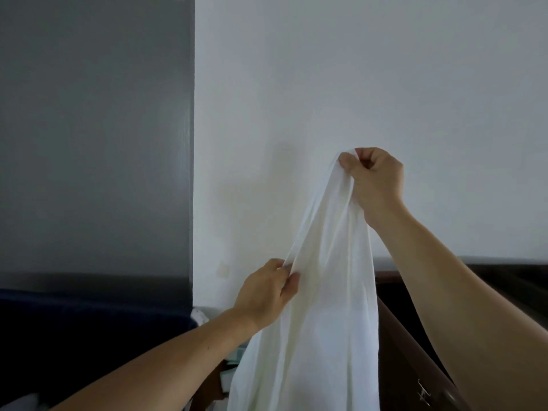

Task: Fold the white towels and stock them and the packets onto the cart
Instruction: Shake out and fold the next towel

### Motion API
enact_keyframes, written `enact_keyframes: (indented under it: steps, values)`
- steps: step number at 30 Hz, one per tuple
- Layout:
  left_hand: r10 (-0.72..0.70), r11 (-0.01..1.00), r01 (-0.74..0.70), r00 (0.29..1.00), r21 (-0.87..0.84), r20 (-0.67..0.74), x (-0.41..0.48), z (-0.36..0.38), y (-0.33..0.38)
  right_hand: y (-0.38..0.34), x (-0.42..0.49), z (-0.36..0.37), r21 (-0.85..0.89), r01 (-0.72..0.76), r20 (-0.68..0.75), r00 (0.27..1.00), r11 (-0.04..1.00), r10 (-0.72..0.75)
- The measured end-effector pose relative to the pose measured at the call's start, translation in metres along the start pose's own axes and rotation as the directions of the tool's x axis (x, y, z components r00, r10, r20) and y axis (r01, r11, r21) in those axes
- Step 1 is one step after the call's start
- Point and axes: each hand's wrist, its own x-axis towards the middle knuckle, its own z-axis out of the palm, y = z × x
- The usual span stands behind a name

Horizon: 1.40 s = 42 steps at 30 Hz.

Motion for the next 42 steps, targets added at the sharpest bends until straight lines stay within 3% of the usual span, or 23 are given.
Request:
enact_keyframes:
  steps: [5,8,11,21,30,35,42]
  values:
    - [-0.044,0.988,0.062,0.992,-0.144,0.122,-0.017,-0.002,-0.02,0.01,0.001,-0.013,-0.022,-0.032,-0.027,0.999,0.999,0.032]
    - [-0.105,0.928,0.164,0.977,-0.335,0.187,-0.022,-0.005,-0.028,0.012,0.001,-0.019,-0.035,-0.047,-0.032,0.998,0.998,0.046]
    - [-0.15,0.88,0.235,0.962,-0.412,0.23,-0.024,-0.012,-0.032,0.011,0.004,-0.024,-0.021,-0.054,-0.062,0.997,0.998,0.053]
    - [-0.281,0.698,0.345,0.938,-0.628,0.202,-0.016,-0.041,-0.035,0.007,0.018,-0.044,-0.031,-0.053,-0.128,0.991,0.998,0.049]
    - [-0.315,0.79,0.387,0.922,-0.476,0.226,-0.01,-0.052,-0.05,0.004,0.021,-0.05,-0.059,-0.018,-0.112,0.994,0.998,0.012]
    - [-0.261,0.885,0.322,0.942,-0.338,0.213,-0.016,-0.052,-0.058,0.012,0.02,-0.054,-0.065,-0.027,-0.118,0.993,0.998,0.019]
    - [-0.322,0.882,0.399,0.898,-0.249,0.299,-0.018,-0.051,-0.063,0.036,0.018,-0.058,-0.178,-0.076,-0.094,0.994,0.981,0.06]
